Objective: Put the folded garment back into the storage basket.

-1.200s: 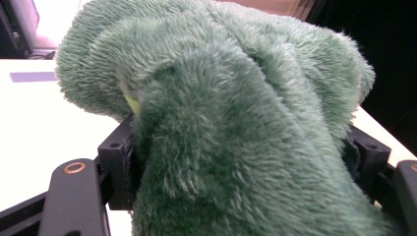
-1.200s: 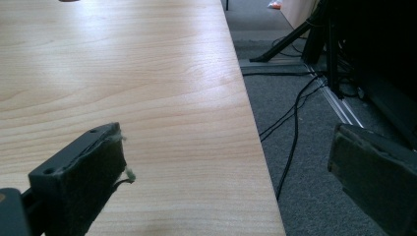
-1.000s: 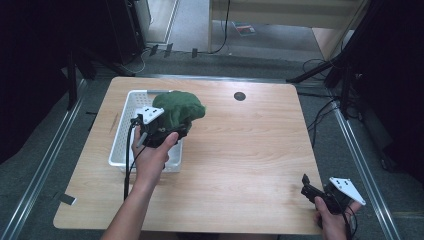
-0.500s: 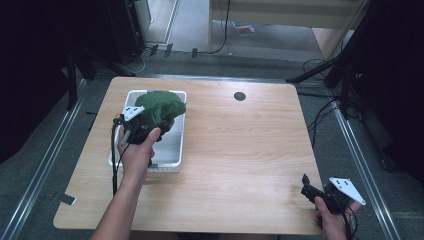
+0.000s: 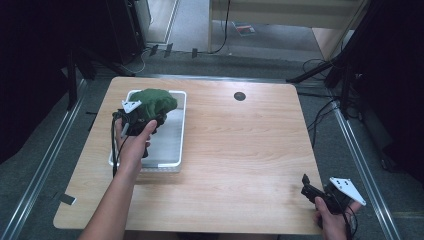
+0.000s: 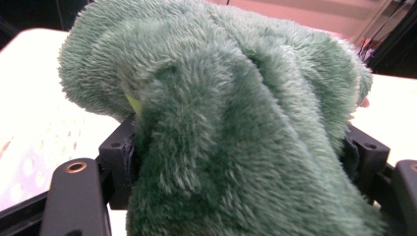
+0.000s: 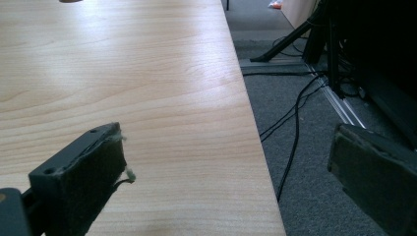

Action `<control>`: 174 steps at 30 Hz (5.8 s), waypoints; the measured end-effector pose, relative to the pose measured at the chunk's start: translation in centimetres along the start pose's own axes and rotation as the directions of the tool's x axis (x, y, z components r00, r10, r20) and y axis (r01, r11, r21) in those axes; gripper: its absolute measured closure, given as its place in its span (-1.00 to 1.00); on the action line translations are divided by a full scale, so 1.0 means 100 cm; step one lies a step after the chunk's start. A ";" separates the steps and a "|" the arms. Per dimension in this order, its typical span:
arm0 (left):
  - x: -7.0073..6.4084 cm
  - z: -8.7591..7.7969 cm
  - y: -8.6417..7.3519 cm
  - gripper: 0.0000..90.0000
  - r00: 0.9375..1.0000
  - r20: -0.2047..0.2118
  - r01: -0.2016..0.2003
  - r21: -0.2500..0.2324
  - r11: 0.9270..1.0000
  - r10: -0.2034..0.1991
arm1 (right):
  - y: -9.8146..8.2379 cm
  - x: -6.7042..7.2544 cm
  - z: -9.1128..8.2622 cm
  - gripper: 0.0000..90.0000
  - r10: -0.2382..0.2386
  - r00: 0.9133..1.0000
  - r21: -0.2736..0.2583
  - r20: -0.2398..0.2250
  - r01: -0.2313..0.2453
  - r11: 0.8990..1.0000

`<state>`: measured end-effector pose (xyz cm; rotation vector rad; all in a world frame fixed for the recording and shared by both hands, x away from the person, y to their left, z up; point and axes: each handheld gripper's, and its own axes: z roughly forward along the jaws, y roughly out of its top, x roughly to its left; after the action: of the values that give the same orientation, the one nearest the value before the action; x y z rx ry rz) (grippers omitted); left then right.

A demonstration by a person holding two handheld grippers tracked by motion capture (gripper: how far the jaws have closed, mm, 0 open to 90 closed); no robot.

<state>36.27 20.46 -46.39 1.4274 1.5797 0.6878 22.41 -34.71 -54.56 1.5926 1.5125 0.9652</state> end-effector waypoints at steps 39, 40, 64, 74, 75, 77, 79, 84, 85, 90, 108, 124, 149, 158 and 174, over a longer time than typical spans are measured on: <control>0.008 0.011 0.005 -1.00 0.998 -0.061 -0.016 0.242 0.970 0.032 | 0.000 -0.001 0.000 -0.91 -0.001 1.000 -0.006 0.008 0.001 1.000; 0.008 0.008 0.007 -1.00 0.997 -0.063 -0.024 0.228 0.973 0.039 | 0.000 -0.001 0.000 -0.91 0.000 1.000 -0.006 0.008 0.000 1.000; 0.003 -0.051 0.015 -1.00 0.996 0.043 -0.081 0.063 0.995 0.079 | 0.000 0.000 0.000 -0.91 0.006 1.000 0.000 0.010 -0.006 1.000; 0.003 -0.070 0.000 -1.00 0.992 0.072 -0.105 0.034 0.994 0.102 | 0.000 0.000 0.000 -0.91 0.007 1.000 0.000 0.011 -0.007 1.000; 0.004 -0.072 -0.003 -1.00 0.992 0.073 -0.106 0.035 0.994 0.104 | 0.000 -0.001 0.000 -0.91 0.006 1.000 0.000 0.010 -0.006 1.000; 0.007 -0.075 -0.008 -1.00 0.992 0.075 -0.108 0.028 0.994 0.105 | 0.000 0.000 0.000 -0.92 0.007 1.000 0.000 0.013 -0.007 1.000; 0.012 -0.079 -0.013 -1.00 0.991 0.087 -0.103 0.018 0.995 0.101 | 0.000 0.000 0.000 -0.93 0.006 1.000 0.001 0.014 -0.006 1.000; 0.024 -0.088 -0.022 -1.00 0.992 0.087 -0.090 -0.015 0.996 0.091 | 0.000 -0.001 0.000 -0.93 0.009 1.000 0.001 0.015 -0.009 1.000; 0.029 -0.092 -0.027 -1.00 0.992 0.082 -0.089 -0.028 0.996 0.091 | 0.000 -0.001 0.000 -0.93 0.009 1.000 0.001 0.016 -0.009 1.000; 0.044 -0.103 -0.035 -1.00 0.994 0.074 -0.081 -0.044 0.996 0.084 | 0.000 -0.001 0.000 -0.93 0.009 1.000 0.005 0.015 -0.009 1.000; 0.084 -0.127 -0.068 -1.00 0.997 0.061 -0.049 -0.088 0.995 0.055 | 0.000 0.000 0.000 -0.93 0.005 1.000 0.006 0.021 -0.005 1.000; 0.121 -0.133 -0.107 -1.00 0.999 0.044 -0.024 -0.107 0.994 0.029 | 0.000 0.000 0.000 -0.95 0.001 1.000 0.009 0.030 -0.001 1.000; 0.164 -0.132 -0.130 -1.00 0.997 -0.073 -0.022 -0.077 0.997 0.016 | 0.000 0.000 0.001 -0.95 0.003 1.000 0.010 0.024 -0.003 1.000; 0.164 -0.132 -0.130 -1.00 0.991 -0.134 -0.013 -0.066 0.998 0.004 | 0.000 0.000 0.000 -0.95 0.004 1.000 0.011 0.026 -0.004 1.000; 0.167 -0.133 -0.131 -1.00 0.996 -0.089 0.012 -0.085 0.996 -0.019 | 0.000 0.000 0.001 -0.95 0.002 1.000 0.011 0.018 -0.003 1.000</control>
<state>18.95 36.19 -55.29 1.3376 1.6095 0.8096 22.47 -34.75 -54.58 1.6070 1.5059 0.9431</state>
